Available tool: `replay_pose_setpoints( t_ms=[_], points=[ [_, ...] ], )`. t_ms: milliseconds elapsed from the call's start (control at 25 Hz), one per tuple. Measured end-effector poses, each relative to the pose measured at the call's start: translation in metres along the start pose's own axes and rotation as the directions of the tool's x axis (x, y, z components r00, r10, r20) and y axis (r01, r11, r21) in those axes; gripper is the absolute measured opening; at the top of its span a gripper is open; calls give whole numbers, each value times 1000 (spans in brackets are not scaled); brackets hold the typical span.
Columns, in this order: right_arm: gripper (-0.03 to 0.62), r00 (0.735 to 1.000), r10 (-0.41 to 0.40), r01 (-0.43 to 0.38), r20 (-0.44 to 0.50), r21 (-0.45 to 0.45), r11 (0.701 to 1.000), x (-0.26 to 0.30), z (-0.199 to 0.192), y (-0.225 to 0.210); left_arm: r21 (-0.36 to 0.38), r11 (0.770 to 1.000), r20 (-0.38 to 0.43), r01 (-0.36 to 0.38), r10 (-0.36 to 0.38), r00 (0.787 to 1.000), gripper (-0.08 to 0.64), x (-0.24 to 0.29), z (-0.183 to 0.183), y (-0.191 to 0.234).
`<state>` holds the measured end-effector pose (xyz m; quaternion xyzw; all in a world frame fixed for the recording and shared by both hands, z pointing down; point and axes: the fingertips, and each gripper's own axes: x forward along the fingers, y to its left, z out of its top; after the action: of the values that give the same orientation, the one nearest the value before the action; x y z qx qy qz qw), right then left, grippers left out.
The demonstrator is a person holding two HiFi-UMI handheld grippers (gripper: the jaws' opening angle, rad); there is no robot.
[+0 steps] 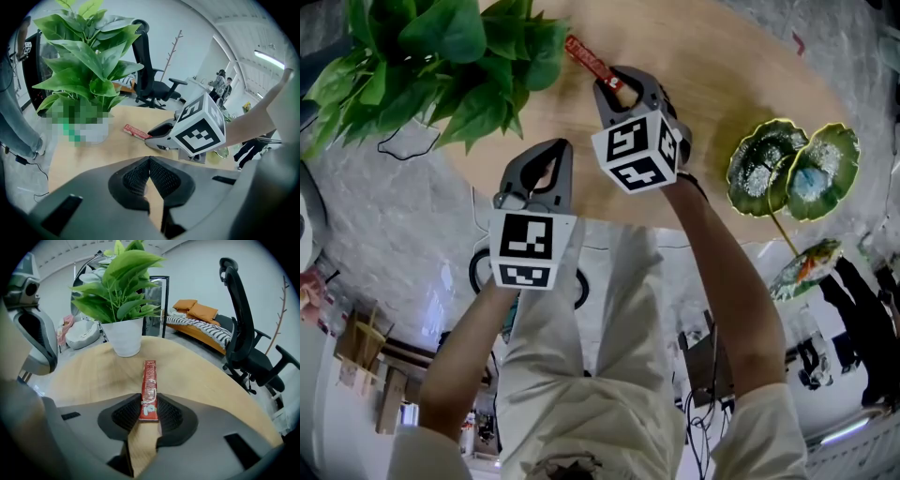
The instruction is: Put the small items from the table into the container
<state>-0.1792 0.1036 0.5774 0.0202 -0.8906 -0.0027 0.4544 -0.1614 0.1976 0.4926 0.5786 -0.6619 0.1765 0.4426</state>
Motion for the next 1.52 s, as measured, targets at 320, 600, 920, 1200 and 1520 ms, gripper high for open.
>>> replay_pose_setpoints(
  t_ms=[320, 600, 920, 1200, 1520],
  points=[
    [103, 1000, 27, -27, 8, -30, 999, -10, 3, 5, 11, 1000, 10, -6, 6, 1000, 6, -3, 8, -5],
    [103, 999, 31, -31, 30, 1, 1000, -25, 8, 11, 29, 1000, 0, -11, 11, 1000, 6, -6, 7, -12],
    [103, 998, 7, -11, 64, 69, 998, -46, 7, 6, 46, 999, 9, -21, 21, 1000, 6, -8, 11, -20],
    [103, 996, -31, 22, 87, 104, 994, -68, 1, -3, 61, 998, 17, -28, 27, 999, 6, -11, 12, -32],
    [103, 990, -74, 55, 117, 159, 986, -93, -13, -17, 87, 996, 28, -26, 24, 999, 6, -7, 13, -56]
  ],
)
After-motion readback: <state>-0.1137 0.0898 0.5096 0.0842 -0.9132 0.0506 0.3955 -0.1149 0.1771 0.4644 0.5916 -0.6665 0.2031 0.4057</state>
